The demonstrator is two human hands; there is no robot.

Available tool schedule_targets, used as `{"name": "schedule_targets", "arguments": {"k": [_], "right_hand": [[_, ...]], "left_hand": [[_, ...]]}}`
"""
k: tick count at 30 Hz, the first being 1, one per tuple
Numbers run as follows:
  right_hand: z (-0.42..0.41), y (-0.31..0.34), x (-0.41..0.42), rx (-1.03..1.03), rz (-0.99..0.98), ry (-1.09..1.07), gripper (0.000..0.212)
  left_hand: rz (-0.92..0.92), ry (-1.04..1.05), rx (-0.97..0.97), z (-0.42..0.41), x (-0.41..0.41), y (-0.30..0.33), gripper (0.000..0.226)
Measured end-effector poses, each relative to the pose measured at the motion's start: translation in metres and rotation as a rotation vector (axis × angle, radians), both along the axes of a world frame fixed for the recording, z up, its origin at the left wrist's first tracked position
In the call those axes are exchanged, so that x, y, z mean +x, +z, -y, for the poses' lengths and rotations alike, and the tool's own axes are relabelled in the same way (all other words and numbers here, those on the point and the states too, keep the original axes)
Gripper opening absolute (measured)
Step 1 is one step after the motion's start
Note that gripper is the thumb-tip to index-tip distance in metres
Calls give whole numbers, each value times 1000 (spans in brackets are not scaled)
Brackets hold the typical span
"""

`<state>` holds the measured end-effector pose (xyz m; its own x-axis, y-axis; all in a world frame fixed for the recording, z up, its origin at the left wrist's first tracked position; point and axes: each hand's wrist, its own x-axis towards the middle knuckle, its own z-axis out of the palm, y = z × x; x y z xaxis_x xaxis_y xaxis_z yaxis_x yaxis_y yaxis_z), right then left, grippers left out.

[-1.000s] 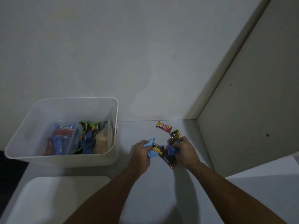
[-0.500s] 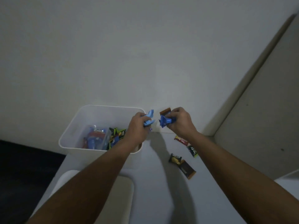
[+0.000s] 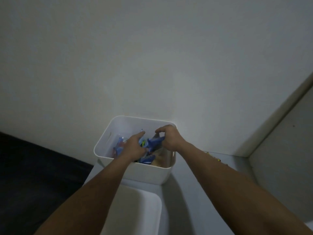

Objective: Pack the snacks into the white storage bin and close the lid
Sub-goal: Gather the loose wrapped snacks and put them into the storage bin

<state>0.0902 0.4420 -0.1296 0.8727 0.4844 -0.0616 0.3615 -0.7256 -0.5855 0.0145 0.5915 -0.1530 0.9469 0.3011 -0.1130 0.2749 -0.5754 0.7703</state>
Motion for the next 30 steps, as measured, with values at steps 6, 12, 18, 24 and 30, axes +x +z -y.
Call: {"name": "schedule_targets", "arguments": {"k": [6,12,18,24,30], "right_hand": [[35,-5,5,18,57,-140,48],[119,-4,16,52,-15,-358,42],[214,-25,15,-94,-124,-470,37],[270,-79,3,-265,-255,-480,56],[272,-120,-12,-393,-288,-362,100]], "left_hand": [[-35,-87,154,1,7,-10,36],[184,-88,125,59,26,2,34],[277,-373,185,143,43,-11,35],[8,-651,364,198,51,-62,62],[-181,-869,711,223,59,-116,93]]}}
